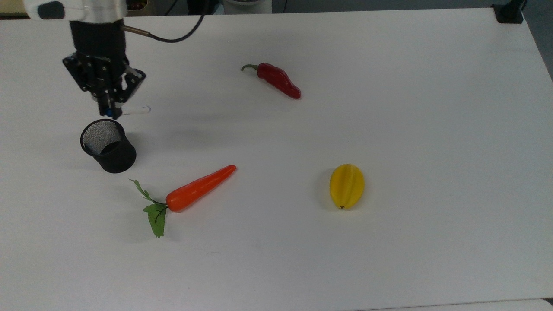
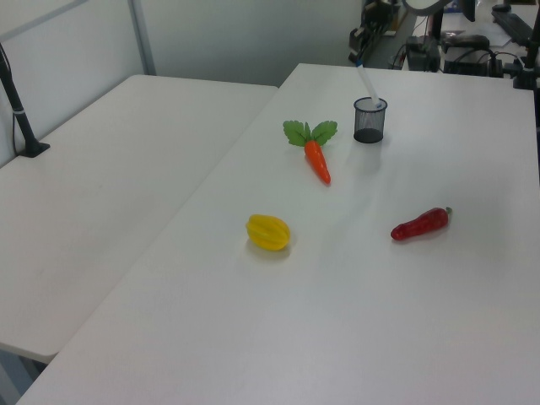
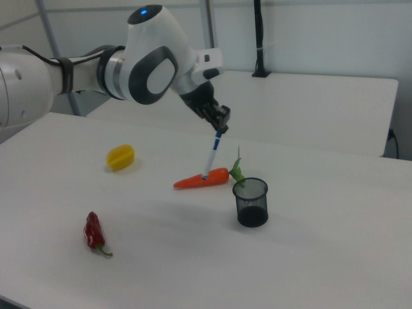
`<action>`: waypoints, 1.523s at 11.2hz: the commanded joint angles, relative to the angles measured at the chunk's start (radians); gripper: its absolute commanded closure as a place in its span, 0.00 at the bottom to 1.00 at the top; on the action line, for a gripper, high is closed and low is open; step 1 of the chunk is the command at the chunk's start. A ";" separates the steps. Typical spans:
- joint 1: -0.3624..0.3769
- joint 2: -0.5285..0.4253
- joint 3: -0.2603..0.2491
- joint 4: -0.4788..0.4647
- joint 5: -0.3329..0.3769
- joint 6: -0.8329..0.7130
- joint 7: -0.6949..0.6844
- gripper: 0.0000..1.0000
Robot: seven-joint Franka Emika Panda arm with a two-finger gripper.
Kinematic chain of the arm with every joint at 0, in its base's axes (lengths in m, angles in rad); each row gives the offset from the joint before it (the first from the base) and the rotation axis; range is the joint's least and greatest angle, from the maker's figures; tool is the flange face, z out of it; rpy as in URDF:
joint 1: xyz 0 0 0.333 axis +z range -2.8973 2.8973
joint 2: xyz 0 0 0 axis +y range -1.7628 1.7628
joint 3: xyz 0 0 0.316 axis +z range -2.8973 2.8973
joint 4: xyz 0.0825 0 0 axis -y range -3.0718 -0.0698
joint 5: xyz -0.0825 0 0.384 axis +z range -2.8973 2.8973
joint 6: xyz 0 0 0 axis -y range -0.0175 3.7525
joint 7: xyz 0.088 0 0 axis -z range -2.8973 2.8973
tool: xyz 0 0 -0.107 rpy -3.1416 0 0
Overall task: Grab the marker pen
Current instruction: 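Carry the held marker away from the cup toward the red chili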
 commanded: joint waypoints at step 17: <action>0.332 0.154 -0.009 -0.054 -0.010 -0.335 0.062 0.84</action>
